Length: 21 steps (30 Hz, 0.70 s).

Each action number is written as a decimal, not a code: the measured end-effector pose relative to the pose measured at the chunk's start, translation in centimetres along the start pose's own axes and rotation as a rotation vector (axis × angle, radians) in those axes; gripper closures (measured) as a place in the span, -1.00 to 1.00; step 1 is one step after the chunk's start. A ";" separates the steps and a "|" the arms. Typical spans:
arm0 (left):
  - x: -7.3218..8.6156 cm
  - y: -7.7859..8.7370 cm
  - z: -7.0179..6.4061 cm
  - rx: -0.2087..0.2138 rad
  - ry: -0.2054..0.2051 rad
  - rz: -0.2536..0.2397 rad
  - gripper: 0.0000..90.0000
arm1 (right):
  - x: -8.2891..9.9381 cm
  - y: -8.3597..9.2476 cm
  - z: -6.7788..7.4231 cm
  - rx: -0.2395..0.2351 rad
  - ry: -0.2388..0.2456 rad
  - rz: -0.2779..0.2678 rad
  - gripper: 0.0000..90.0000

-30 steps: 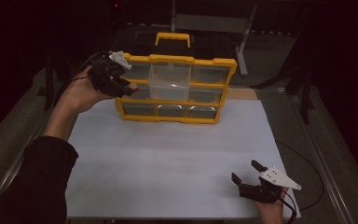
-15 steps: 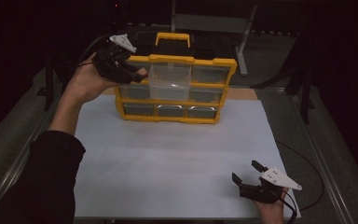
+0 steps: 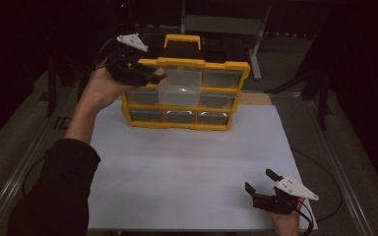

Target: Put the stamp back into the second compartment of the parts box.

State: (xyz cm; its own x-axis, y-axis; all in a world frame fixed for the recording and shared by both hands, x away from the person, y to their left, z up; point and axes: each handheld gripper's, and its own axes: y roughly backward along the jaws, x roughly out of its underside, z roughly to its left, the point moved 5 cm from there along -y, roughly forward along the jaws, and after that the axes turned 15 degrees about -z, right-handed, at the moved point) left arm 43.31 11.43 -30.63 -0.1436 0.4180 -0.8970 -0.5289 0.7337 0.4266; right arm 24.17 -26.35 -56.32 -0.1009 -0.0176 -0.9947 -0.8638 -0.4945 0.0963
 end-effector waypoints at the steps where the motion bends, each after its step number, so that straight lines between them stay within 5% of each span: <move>1: 0.0 0.0 0.0 0.000 0.000 0.000 0.46 | 0.0 0.0 0.0 -0.001 0.001 -0.001 -0.81; 8: 0.3 -1.1 -0.1 -0.004 0.026 -0.008 0.44 | 0.0 0.0 0.0 -0.001 0.000 -0.002 -0.81; 16: 0.6 -0.9 0.3 -0.079 0.079 -0.041 -0.69 | 0.0 0.1 -0.1 0.000 -0.001 -0.004 -0.81; 21: 1.7 -0.1 1.2 -0.117 0.128 -0.054 -0.93 | 0.0 0.1 0.0 0.001 0.001 -0.003 -0.81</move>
State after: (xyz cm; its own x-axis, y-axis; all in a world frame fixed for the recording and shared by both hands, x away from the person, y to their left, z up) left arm 44.15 12.70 -32.01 -0.2140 0.3030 -0.9287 -0.6310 0.6829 0.3682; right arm 24.10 -26.41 -56.27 -0.0978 -0.0172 -0.9951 -0.8646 -0.4937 0.0935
